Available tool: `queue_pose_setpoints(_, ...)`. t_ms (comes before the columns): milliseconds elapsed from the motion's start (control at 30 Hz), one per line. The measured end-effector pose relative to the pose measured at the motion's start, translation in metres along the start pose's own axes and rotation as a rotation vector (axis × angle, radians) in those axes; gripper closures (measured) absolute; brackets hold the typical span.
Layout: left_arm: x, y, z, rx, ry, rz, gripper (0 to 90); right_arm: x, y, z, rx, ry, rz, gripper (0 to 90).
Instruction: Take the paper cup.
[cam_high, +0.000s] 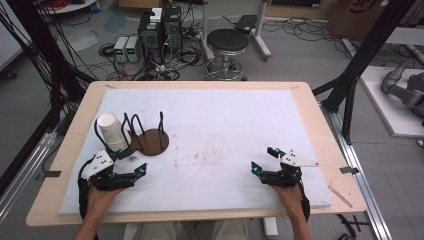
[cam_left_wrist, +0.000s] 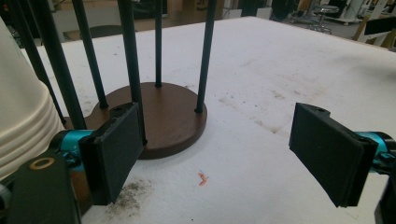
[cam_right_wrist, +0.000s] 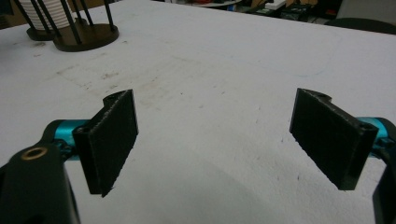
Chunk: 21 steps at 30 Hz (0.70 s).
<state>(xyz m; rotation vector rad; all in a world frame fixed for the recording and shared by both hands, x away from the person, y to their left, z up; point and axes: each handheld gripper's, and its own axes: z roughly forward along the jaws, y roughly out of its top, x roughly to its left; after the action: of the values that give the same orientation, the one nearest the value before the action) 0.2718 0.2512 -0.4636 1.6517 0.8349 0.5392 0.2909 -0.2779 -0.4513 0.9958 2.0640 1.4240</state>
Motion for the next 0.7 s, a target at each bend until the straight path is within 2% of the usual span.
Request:
queue_pose_setpoints(500,-0.0016,0.0005,0.0011,0.013,0.011,0.015,17.2,-0.0003,-0.0002,-0.0003,-0.002,0.006,0.001,15.7)
queue_pose_setpoints(700,-0.0003,0.0007,0.0012,0.014,0.005,0.003,17.1,-0.0005,-0.0002,-0.0003,-0.001,0.005,0.002,15.6)
